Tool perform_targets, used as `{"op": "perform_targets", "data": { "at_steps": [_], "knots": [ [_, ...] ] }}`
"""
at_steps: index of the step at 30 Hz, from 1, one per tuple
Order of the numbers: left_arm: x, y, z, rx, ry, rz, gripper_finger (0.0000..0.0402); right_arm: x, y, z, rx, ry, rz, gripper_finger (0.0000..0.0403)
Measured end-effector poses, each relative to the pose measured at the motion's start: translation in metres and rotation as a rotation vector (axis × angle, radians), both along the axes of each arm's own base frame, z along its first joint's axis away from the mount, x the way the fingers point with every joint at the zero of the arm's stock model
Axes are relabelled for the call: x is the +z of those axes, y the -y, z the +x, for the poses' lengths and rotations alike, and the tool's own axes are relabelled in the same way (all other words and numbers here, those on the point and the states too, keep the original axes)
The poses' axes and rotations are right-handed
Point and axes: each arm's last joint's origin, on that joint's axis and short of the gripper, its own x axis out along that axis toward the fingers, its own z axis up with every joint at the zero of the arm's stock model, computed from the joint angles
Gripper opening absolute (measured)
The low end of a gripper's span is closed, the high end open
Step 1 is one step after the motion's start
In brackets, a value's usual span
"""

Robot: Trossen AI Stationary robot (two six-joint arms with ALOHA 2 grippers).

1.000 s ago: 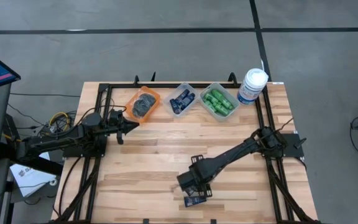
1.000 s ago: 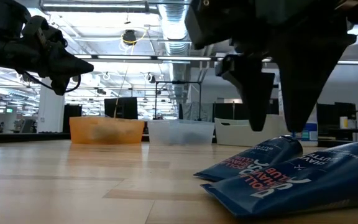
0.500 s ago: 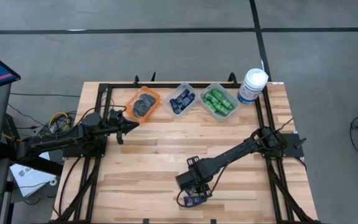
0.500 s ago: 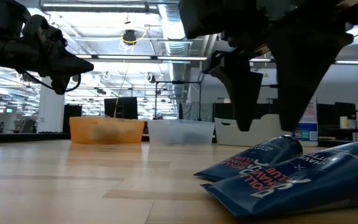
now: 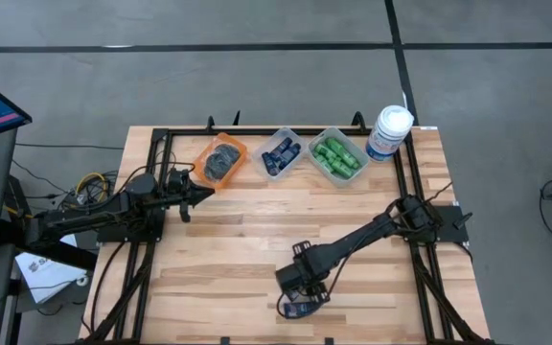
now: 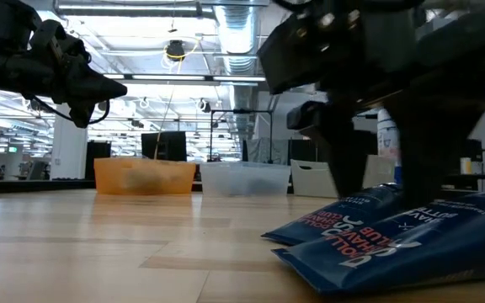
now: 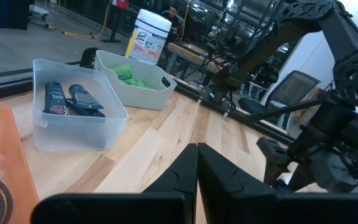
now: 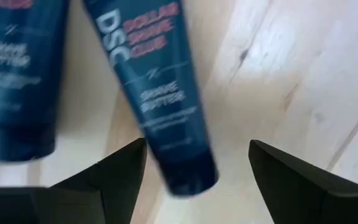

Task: Pick & Place Travel size toiletries
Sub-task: Put the dark blue shave cream into the transparent bin

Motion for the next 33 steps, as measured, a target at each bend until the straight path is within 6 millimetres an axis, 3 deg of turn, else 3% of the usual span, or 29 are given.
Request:
{"op": "perform_targets", "data": {
  "at_steps": [11,23,28,33],
  "knots": [
    [0.0,0.0,0.0,0.0,0.003,0.001,0.0004,-0.007,0.003,-0.001,-0.005,0.0,0.0,0.0259],
    [0.0,0.0,0.0,0.0,0.003,0.001,0.0004,-0.007,0.003,-0.001,-0.006,-0.004,0.004,0.0125],
    [0.0,0.0,0.0,0.0,0.003,0.001,0.0004,-0.007,0.005,0.0,-0.052,-0.003,0.006,0.0124],
    [0.0,0.0,0.0,0.0,0.003,0.001,0.0004,-0.002,0.021,0.008,-0.182,0.014,0.021,0.0123]
  ]
}}
